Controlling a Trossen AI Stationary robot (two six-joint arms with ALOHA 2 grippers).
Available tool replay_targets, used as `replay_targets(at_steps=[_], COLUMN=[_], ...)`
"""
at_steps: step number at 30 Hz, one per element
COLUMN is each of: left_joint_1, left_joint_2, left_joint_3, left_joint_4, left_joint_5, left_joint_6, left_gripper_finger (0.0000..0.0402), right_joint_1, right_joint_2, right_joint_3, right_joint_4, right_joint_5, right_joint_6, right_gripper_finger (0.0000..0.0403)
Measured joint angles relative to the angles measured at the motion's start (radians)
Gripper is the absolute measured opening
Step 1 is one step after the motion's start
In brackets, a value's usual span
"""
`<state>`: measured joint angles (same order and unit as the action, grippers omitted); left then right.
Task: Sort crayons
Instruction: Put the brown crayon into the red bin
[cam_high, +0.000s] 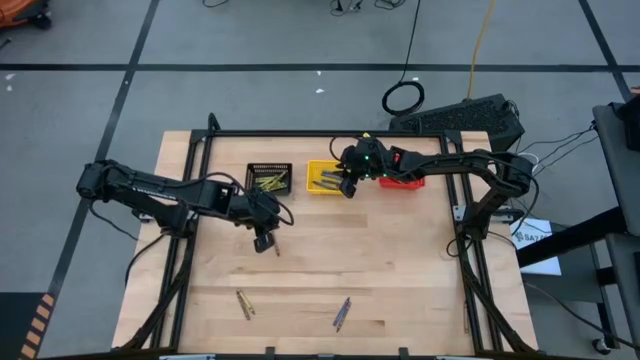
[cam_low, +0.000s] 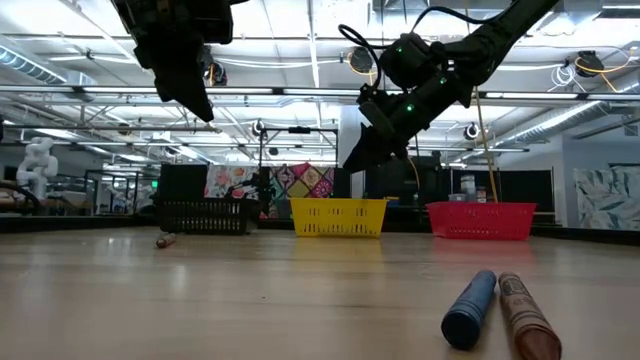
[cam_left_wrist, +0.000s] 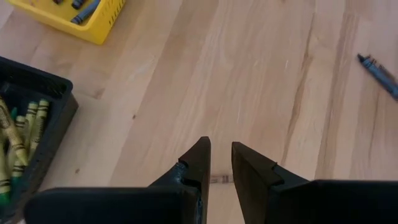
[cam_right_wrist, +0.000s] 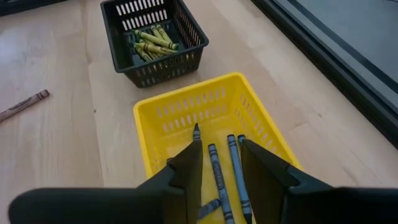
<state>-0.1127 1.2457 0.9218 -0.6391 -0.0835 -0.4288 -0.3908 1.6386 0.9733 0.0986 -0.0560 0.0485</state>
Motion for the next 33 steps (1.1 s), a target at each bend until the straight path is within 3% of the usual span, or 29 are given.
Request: replay_targets(at_steps=[17, 26, 33], left_joint_1=[0.002, -0.001, -0.001], left_joint_2=[0.207, 0.23, 0.23], left_joint_3=[0.0, 0.0, 0.0], left_joint_4=[-0.007, -0.052, -0.048], left_joint_5=[0.04, 0.042, 0.161], left_joint_6=[-0.037, -0.087, -0.137], left_gripper_finger=[0.0068, 0.0068, 0.0068], right_joint_1=[0.019, 0.027, 0.026], right_joint_2=[0.0, -0.038, -0.062], right_joint_3=[0.0, 0.0, 0.0], right_joint_4=[-0.075, -0.072, -0.08], right_joint_5=[-0.001, 0.001, 0.002], right_joint_6=[0.015, -0.012, -0.012], right_gripper_finger=[0.0098, 0.0098, 0.0098])
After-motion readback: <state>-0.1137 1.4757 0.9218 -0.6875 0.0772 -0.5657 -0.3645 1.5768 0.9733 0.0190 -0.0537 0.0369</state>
